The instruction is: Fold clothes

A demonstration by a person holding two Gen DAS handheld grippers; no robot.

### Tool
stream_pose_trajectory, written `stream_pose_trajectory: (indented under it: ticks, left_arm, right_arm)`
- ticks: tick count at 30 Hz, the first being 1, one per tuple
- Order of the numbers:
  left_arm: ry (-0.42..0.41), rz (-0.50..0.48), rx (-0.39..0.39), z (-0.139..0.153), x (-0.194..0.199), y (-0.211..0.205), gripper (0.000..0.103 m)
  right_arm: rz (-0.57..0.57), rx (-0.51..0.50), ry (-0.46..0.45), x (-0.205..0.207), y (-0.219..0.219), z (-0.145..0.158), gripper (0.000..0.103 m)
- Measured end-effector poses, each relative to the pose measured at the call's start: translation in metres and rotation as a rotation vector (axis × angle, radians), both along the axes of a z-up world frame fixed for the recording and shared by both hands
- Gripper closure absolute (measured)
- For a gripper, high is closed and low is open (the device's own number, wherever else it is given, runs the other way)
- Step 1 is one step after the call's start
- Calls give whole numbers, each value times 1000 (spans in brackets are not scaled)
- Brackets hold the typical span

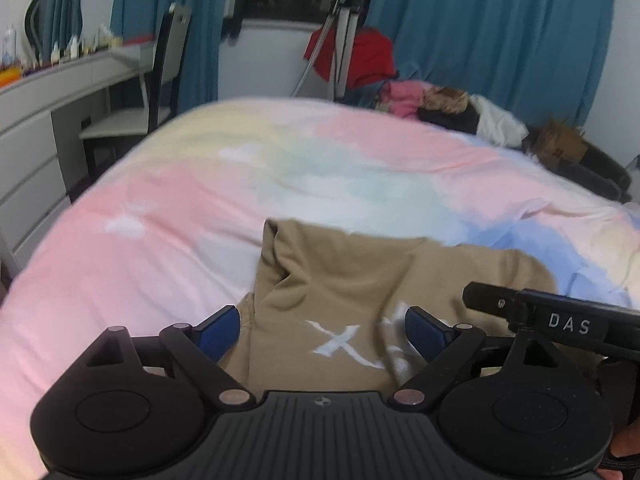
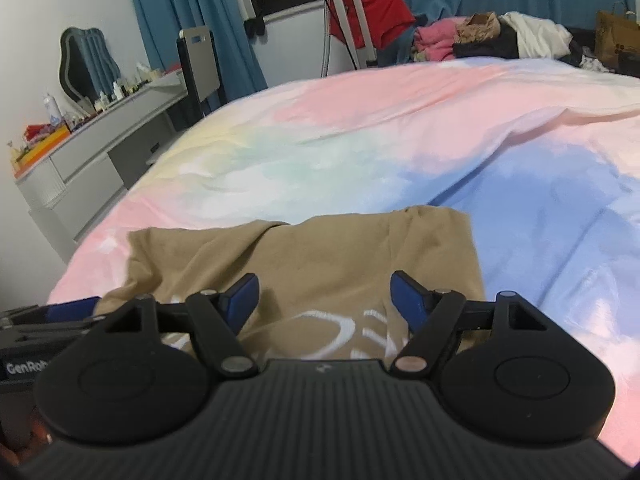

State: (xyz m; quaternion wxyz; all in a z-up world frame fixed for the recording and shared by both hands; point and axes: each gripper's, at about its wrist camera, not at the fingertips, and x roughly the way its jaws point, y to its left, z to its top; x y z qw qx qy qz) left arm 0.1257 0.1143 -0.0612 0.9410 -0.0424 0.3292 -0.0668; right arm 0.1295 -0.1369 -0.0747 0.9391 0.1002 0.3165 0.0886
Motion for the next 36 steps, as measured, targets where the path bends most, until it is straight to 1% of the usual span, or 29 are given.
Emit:
stream_pose_trajectory:
  ticks: [2, 5, 9, 11, 13, 16, 21, 22, 24, 26, 28, 30, 33, 35, 36]
  left_arm:
    - [1, -10, 14, 3, -10, -3, 12]
    - [8, -24, 41, 7, -25, -9, 12]
    - [17, -43, 76, 11, -44, -16, 12]
    - [42, -44, 68, 6, -44, -15, 11]
    - [69, -43, 57, 1, -42, -13, 11]
    - [110, -43, 41, -8, -40, -10, 11]
    - [123, -38, 24, -1, -47, -5, 11]
    - [125, -37, 21, 1, -48, -4, 13]
    - [99, -35, -22, 12, -58, 3, 13]
    - [100, -43, -101, 23, -67, 11, 11]
    - [124, -53, -191, 26, -73, 19, 10]
    - [174, -58, -281, 22, -76, 24, 10]
    - [293, -53, -411, 3, -70, 28, 10]
    - [355, -23, -510, -14, -61, 33, 10]
    - [376, 12, -565, -23, -56, 38, 10]
  right_arm:
    - [-6, -3, -8, -10, 0, 5, 28]
    - [-4, 0, -46, -40, -4, 17, 28]
    - [-9, -17, -34, -51, -3, 20, 29]
    - [-13, -42, -27, -50, 0, 14, 29]
    - [-19, -66, 7, -46, 2, 4, 29]
    - [-25, -65, 42, -43, 1, -8, 28]
    - [-28, -60, 43, -45, 1, -10, 28]
    - [-29, -58, 43, -45, 1, -10, 28]
    - [-32, -54, 45, -45, 0, -10, 28]
    - [-34, -53, 45, -45, 0, -11, 28]
    - [-38, -53, 47, -45, 1, -11, 28]
    - [-43, -54, 49, -44, 2, -11, 28]
    - [-49, -56, 51, -45, 2, -10, 28]
    - [-50, -57, 50, -46, 3, -10, 28]
    - [-51, -56, 51, -46, 3, -10, 28]
